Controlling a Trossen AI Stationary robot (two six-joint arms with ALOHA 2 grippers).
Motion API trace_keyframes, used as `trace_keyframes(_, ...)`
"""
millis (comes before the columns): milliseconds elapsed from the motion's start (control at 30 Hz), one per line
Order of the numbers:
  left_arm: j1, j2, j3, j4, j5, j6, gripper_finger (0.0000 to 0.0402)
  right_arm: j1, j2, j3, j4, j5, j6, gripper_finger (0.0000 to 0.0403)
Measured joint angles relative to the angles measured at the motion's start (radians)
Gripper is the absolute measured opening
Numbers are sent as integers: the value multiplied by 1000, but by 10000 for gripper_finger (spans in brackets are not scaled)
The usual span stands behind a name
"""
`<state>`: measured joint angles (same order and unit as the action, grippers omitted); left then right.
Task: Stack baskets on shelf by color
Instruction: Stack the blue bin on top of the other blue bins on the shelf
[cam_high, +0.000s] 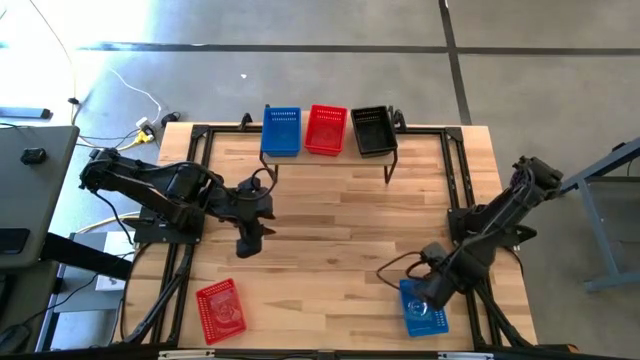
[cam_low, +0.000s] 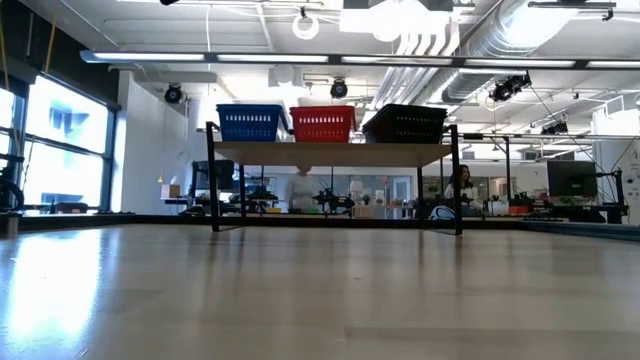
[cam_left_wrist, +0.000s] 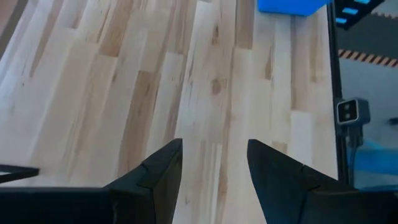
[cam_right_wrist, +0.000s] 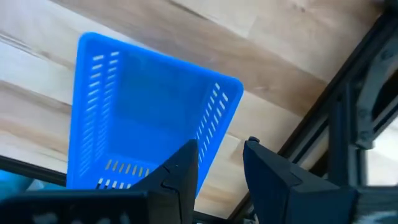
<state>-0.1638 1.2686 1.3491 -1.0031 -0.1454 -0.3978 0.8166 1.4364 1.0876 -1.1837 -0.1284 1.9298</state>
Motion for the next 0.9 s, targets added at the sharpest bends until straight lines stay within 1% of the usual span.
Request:
trace_keyframes(367, 0, 0, 0, 32, 0, -22, 170, 93, 1, -141, 197, 1, 148, 114)
trace_keyframes(700, 0, 0, 0, 33, 0, -22, 170, 110, 2, -253, 368, 4, 214, 112)
trace_keyframes(800, 0, 0, 0, 33, 0, -22, 170, 110, 2, -268, 395, 5, 252, 90)
trace_keyframes(900, 0, 0, 0, 33, 0, -21, 170, 110, 2, -269, 397, 25, 305, 43)
